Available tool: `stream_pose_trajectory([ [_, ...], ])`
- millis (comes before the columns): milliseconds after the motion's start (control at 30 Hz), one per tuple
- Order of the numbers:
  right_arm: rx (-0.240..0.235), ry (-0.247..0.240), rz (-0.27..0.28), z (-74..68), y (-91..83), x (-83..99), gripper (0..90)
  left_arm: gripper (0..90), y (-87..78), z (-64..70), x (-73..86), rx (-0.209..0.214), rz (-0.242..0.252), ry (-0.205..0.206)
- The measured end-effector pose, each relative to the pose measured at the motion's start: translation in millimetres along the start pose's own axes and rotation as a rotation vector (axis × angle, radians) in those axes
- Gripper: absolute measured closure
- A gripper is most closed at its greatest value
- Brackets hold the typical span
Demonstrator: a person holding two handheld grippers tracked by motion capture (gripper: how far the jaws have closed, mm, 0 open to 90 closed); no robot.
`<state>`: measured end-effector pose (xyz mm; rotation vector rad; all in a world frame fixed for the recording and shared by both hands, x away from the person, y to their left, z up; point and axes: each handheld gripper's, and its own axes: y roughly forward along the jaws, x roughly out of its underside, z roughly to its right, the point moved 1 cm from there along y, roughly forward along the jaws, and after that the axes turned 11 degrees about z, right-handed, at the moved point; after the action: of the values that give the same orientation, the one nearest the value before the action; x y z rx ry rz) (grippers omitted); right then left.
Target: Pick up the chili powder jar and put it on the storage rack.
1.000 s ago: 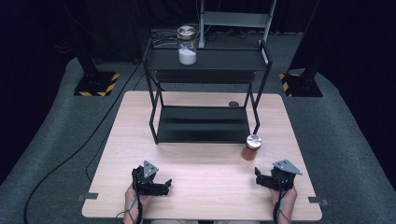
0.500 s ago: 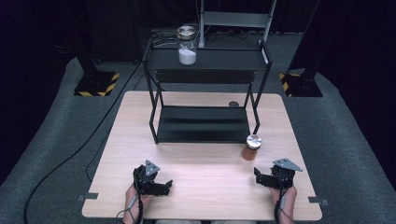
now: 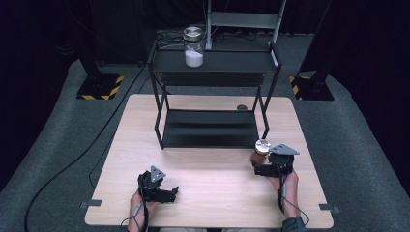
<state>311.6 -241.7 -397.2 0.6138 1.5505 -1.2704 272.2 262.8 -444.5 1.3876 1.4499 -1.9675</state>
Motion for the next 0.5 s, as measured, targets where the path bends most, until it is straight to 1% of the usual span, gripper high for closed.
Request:
stream_pose_trajectory([
  [67,0.006,-0.012,-0.015,-1.6,8.1,-6.2,0.0,0.0,0.0,0.0,0.0,0.0,0.0,0.0],
  [200,-0.008,0.003,-0.025,1.2,19.8,-11.3,0.0,0.0,0.0,0.0,0.0,0.0,0.0,0.0],
  [233,-0.003,0.005,-0.026,0.4,22.1,-10.8,0.0,0.0,0.0,0.1,0.1,0.0,0.001,-0.001],
  [300,-0.013,0.01,-0.042,1.9,27.9,-10.6,0.0,0.0,0.0,0.1,0.0,0.0,0.0,0.0],
  [400,-0.011,0.011,-0.057,1.1,33.8,-8.2,0.0,0.0,0.0,0.0,0.0,0.0,0.0,0.0],
  [433,0.001,0.005,-0.053,-0.9,34.5,-6.5,3.5,0.0,0.0,0.0,0.1,0.0,0.0,0.0],
  [467,-0.008,0.009,-0.055,0.4,34.8,-5.8,10.4,0.0,0.0,0.1,0.0,0.0,0.0,0.0],
  [500,0.001,0.013,-0.057,-0.8,35.3,-5.4,12.1,0.0,0.0,0.1,0.1,0.0,0.0,0.0],
])
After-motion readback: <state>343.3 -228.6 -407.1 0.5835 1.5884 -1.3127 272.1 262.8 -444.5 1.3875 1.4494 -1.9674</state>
